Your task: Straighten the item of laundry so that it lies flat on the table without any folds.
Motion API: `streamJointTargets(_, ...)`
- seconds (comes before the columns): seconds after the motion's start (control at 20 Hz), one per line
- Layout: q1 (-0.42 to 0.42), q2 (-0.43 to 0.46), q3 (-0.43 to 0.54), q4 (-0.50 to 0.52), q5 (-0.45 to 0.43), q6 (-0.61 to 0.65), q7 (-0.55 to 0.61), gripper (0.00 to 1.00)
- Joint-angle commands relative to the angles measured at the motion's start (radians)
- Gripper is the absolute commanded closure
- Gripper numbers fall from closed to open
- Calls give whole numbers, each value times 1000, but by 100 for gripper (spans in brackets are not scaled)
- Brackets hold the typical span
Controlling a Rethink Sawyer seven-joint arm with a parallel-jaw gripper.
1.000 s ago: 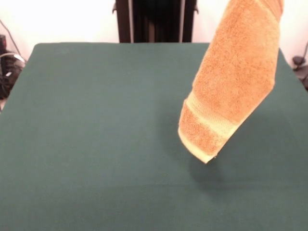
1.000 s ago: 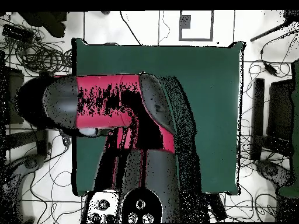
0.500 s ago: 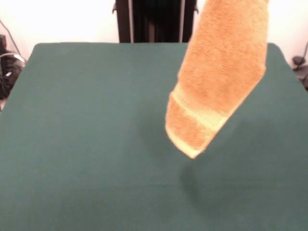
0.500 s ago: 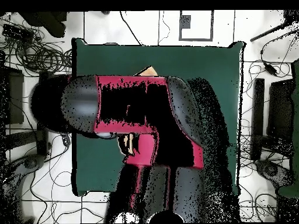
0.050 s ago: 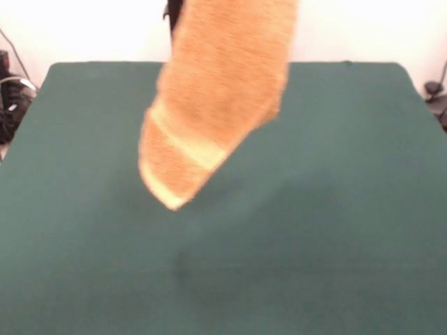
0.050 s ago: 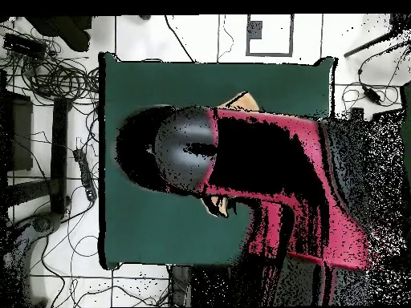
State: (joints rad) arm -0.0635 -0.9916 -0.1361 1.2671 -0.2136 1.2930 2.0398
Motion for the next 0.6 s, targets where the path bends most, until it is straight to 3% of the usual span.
streamJointTargets(0.05,-77,-41,74,213,-39,-74,-305,100)
streamJointTargets(0.6,-163,0,142,260,-73,-170,-290,100)
